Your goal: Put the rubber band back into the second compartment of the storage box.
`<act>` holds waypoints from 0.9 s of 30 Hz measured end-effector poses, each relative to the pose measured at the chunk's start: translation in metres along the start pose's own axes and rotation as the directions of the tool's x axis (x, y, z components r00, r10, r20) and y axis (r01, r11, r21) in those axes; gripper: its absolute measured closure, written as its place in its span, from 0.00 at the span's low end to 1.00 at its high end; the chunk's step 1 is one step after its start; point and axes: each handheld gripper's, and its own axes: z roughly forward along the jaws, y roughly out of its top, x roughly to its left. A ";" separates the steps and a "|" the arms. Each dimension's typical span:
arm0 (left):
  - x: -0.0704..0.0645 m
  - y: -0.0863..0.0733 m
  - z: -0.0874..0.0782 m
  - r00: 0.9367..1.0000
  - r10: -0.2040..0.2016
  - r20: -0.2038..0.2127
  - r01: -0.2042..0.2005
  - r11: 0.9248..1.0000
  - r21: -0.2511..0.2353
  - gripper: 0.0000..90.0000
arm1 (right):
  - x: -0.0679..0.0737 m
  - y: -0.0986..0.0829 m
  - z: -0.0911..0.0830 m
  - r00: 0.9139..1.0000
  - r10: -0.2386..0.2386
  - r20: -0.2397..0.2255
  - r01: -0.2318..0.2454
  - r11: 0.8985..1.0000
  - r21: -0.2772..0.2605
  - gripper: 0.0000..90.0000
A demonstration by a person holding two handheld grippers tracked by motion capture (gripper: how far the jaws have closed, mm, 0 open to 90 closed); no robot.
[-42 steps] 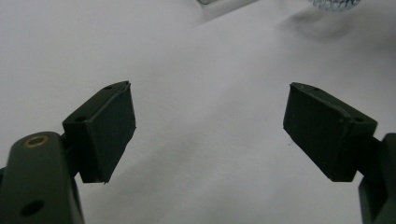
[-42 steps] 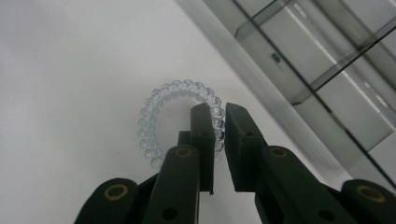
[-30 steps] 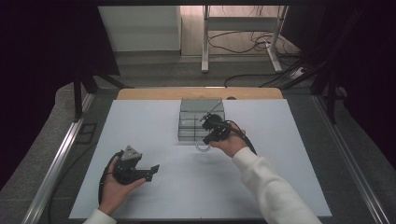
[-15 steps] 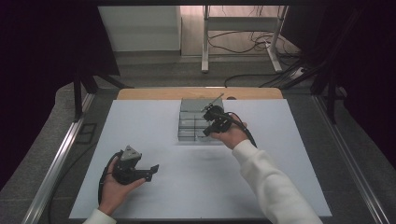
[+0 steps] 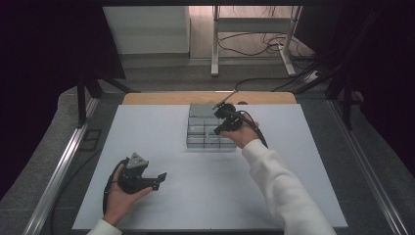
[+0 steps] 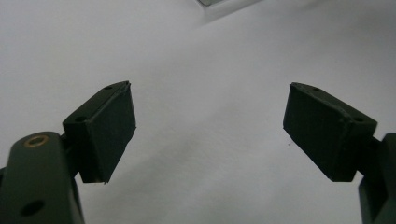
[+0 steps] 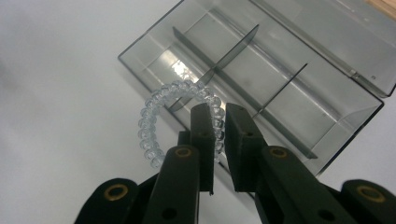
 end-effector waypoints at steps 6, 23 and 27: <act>0.000 0.000 0.000 1.000 -0.001 0.000 0.001 1.000 -0.001 0.19 | -0.009 0.005 0.006 1.000 0.025 0.008 -0.025 1.000 0.002 0.91; -0.002 0.001 0.001 1.000 0.006 0.001 -0.006 1.000 0.004 0.19 | -0.025 0.021 0.023 0.997 0.067 0.035 -0.068 0.998 0.016 0.91; -0.001 0.000 0.001 1.000 0.003 0.001 -0.003 1.000 0.004 0.19 | -0.030 0.023 0.026 0.996 0.079 0.043 -0.080 0.997 0.014 0.91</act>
